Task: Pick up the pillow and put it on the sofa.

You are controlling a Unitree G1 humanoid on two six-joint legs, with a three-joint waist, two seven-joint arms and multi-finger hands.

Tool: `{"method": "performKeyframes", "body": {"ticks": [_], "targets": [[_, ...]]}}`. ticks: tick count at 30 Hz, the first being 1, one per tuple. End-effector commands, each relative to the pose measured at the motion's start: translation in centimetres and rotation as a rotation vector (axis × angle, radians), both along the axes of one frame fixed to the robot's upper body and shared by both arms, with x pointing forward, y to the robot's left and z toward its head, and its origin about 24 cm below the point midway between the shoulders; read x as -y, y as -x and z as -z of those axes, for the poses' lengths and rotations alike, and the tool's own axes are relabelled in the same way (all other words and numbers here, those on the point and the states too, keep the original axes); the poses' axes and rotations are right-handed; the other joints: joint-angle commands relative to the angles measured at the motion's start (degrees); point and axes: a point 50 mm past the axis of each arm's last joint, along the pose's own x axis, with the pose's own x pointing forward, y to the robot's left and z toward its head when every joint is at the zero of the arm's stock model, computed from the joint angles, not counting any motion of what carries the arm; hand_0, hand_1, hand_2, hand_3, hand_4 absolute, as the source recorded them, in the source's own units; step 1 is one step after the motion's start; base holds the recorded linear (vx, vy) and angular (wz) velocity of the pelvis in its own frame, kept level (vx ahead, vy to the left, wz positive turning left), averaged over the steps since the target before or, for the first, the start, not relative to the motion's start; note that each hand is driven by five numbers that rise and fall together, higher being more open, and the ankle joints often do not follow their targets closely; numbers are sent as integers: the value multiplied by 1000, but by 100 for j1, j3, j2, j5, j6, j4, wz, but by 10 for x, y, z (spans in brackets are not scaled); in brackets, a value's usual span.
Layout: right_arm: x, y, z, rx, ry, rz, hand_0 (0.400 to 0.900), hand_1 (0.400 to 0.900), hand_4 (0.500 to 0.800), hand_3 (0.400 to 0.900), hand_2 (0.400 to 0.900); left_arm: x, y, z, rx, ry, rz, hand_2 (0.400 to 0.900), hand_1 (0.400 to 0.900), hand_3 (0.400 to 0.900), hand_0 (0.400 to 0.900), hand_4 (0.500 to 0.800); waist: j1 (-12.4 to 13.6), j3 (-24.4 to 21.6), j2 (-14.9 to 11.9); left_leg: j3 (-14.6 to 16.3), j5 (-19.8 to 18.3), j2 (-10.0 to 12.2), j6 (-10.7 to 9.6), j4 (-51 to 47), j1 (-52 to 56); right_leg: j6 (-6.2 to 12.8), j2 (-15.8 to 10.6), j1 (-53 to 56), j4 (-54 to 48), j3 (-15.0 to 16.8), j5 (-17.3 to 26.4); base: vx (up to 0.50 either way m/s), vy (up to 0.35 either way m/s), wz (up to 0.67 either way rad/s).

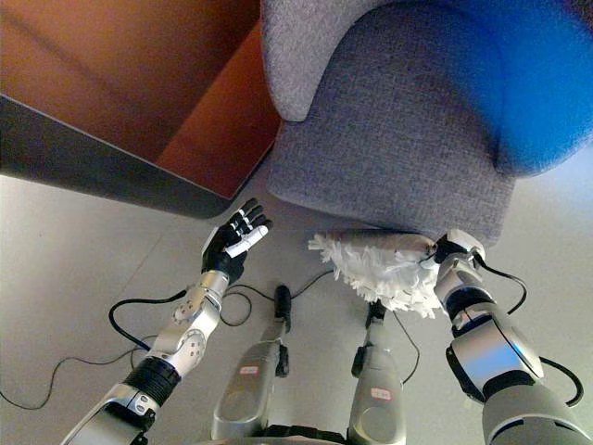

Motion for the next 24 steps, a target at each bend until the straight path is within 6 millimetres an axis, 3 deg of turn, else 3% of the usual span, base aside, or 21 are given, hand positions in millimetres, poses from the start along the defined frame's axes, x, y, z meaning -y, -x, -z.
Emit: {"method": "performKeyframes", "body": {"ticks": [1,12,24], "targets": [[14,-19,-46,72,120,-8,400,400,500,400,400,10,-8,-48,244,51,35,900,900,900,900,800,144,108,-121,-405,-112,-122,-5,392,-390,599,-522,-386,446,125,122,0,0,0],[16,-18,-48,77,126,-3,400,400,500,400,400,11,-8,-47,240,56,40,900,900,900,900,800,141,108,-119,-395,-112,-127,1,344,-324,602,-520,-344,420,99,140,0,0,0],[15,-11,-39,159,76,-27,400,400,500,400,400,-6,-5,-35,172,61,-13,900,900,900,900,800,83,107,-284,-351,-189,-93,-19,240,373,626,-523,379,348,88,38,0,0,0]]}}
